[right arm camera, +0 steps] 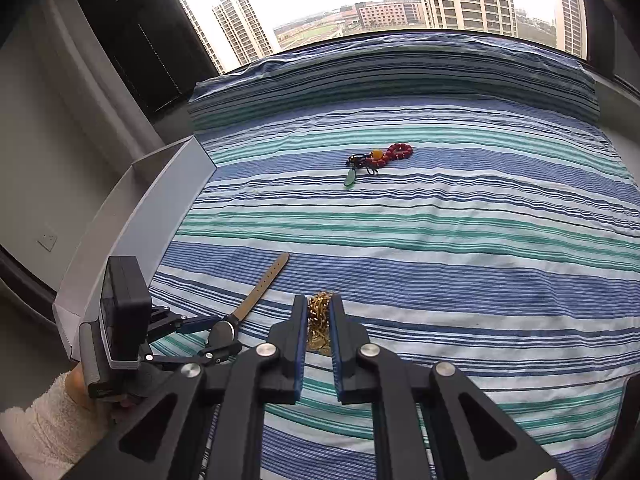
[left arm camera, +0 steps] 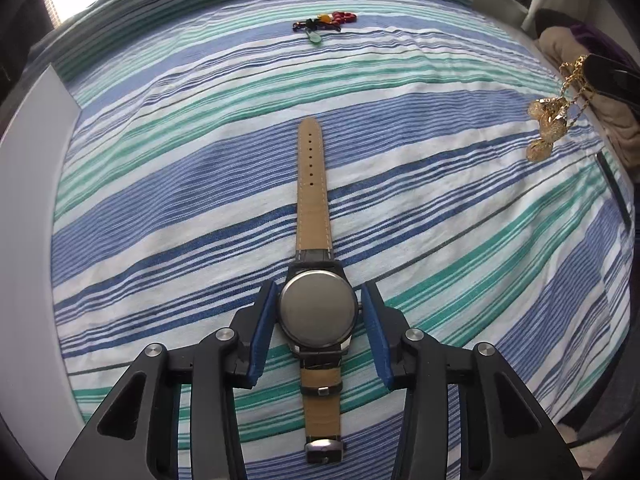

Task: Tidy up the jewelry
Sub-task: 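Grasp the watch by its face with the left tool while the right tool grasps the gold chain, then carry the watch and gold chain into the white box and release both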

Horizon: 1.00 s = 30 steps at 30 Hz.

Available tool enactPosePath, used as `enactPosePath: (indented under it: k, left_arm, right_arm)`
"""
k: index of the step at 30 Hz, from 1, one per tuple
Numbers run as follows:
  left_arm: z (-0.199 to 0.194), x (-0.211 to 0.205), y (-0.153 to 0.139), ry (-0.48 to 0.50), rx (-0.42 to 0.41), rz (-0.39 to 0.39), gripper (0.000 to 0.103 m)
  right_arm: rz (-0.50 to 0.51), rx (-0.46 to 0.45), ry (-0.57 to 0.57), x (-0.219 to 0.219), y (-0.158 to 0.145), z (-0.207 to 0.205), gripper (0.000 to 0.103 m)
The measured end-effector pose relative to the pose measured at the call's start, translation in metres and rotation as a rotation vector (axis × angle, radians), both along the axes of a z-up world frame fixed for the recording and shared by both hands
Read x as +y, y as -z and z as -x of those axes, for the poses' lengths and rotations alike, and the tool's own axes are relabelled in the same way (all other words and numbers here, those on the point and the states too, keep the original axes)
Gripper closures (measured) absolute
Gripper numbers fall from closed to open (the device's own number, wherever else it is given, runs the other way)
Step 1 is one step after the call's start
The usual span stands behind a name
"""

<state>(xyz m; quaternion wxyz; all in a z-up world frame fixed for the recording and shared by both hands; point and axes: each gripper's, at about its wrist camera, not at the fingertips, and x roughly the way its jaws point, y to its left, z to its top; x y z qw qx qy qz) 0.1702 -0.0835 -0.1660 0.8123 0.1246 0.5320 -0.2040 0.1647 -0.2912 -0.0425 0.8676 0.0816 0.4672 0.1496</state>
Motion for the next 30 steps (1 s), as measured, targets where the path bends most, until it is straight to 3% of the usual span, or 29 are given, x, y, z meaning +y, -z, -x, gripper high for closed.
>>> enactPosePath:
  k: [5, 18, 24, 30]
  left_arm:
    - [0.009, 0.02, -0.034, -0.043, -0.048, 0.084, 0.06]
    - [0.04, 0.09, -0.116, -0.188, -0.17, 0.204, 0.06]
    - [0.061, 0.155, -0.171, -0.305, -0.233, 0.267, 0.06]
    - [0.078, 0.243, -0.213, -0.501, -0.302, 0.253, 0.06]
  right_arm:
    - [-0.022, -0.007, -0.016, 0.007, -0.001, 0.012, 0.092]
    - [-0.033, -0.013, -0.113, 0.052, -0.008, 0.012, 0.092]
    - [-0.039, -0.044, -0.186, 0.089, -0.025, 0.006, 0.092]
    - [-0.058, -0.114, -0.305, 0.154, -0.059, -0.003, 0.093]
